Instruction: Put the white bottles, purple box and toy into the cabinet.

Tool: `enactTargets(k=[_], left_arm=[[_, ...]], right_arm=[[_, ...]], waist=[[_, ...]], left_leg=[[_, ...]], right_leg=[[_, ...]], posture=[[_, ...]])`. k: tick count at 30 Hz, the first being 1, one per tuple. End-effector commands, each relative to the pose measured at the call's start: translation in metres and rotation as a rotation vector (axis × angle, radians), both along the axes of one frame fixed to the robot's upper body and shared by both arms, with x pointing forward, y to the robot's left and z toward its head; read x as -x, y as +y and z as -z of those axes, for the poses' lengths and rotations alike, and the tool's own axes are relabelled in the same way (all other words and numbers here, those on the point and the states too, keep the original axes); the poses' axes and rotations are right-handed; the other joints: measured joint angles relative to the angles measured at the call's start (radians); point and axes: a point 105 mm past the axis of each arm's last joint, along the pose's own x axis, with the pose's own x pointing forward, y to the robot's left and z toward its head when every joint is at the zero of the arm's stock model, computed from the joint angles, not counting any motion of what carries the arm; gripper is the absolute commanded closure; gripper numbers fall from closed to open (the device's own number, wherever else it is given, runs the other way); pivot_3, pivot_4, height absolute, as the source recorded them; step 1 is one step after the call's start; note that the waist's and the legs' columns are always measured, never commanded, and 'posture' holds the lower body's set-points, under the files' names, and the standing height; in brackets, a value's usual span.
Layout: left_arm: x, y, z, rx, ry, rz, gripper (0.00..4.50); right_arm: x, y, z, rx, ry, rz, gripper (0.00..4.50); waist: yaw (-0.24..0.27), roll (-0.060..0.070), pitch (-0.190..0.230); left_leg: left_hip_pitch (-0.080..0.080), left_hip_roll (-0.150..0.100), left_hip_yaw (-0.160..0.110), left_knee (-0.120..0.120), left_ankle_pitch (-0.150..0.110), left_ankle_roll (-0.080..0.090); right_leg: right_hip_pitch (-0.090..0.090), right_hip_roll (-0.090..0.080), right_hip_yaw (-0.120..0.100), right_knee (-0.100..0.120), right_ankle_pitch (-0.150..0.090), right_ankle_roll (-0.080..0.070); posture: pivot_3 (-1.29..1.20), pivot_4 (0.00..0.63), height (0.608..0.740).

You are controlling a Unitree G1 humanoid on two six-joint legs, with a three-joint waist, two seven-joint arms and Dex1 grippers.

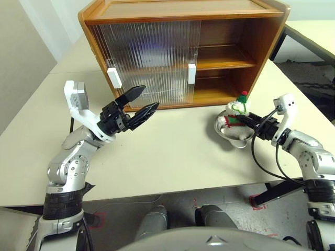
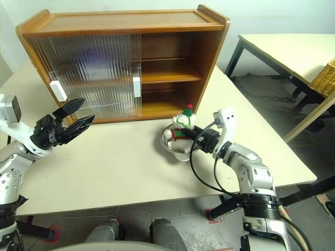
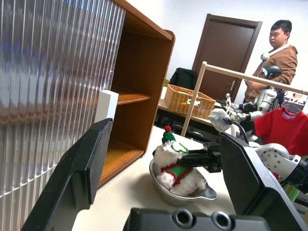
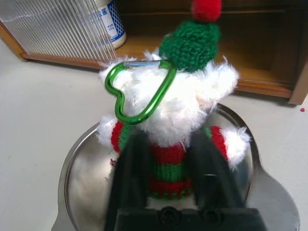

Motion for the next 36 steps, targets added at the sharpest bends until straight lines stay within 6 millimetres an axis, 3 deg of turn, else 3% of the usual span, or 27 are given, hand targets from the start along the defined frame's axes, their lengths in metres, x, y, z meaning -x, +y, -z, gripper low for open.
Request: enactTargets(k=[1, 3, 13, 21, 26, 36], left_arm=[[0.000, 0.000, -0.002, -0.009, -0.012, -0.003, 0.00], [0.000, 0.000, -0.002, -0.009, -0.013, 0.000, 0.00], [-0.004, -0.004, -0.001, -0.004, -0.015, 0.018, 0.00], [-0.004, -0.005, 0.000, -0.001, -0.018, 0.021, 0.00], [-0.003, -0.003, -0.001, -0.001, -0.023, 0.009, 0.00], [0.001, 0.000, 0.000, -0.009, -0.023, -0.016, 0.00]], right_arm=[[-0.001, -0.002, -0.004, 0.006, 0.001, -0.001, 4.21], [-0.002, -0.002, -0.010, 0.000, -0.016, -0.004, 4.50], [-0.012, 0.014, -0.078, -0.141, -0.135, -0.075, 4.50], [-0.039, 0.025, -0.128, -0.183, -0.259, -0.080, 4.50], [-0.059, 0.027, -0.143, -0.191, -0.301, -0.062, 4.50], [-0.092, 0.033, -0.147, -0.132, -0.356, -0.019, 4.50]], waist=[[0.000, 0.000, 0.000], [0.000, 0.000, 0.000], [-0.005, 0.000, 0.000], [-0.004, 0.000, 0.000], [-0.004, 0.001, 0.000], [0.000, 0.001, 0.000]], left_leg=[[0.000, 0.000, 0.000, 0.000, 0.000, 0.000], [0.000, 0.000, 0.000, 0.000, -0.001, -0.001], [0.000, 0.000, 0.000, 0.000, 0.000, 0.001], [0.000, 0.000, 0.000, 0.000, 0.004, 0.008], [-0.001, 0.000, 0.000, 0.000, 0.005, 0.009], [-0.002, 0.001, 0.000, -0.001, 0.006, 0.011]], right_leg=[[0.000, 0.000, 0.000, 0.000, 0.000, 0.000], [0.000, 0.000, 0.000, 0.000, 0.000, 0.000], [0.000, 0.000, 0.000, 0.000, 0.000, 0.000], [-0.001, 0.000, 0.000, 0.000, 0.000, -0.001], [-0.002, 0.000, -0.001, 0.001, 0.002, -0.003], [-0.004, 0.000, -0.001, 0.001, 0.007, -0.012]], posture=[[-0.04, 0.057, 0.740], [-0.04, 0.057, 0.740], [-0.06, 0.048, 0.740], [-0.05, 0.035, 0.740], [-0.03, 0.035, 0.740], [0.00, 0.040, 0.740]])
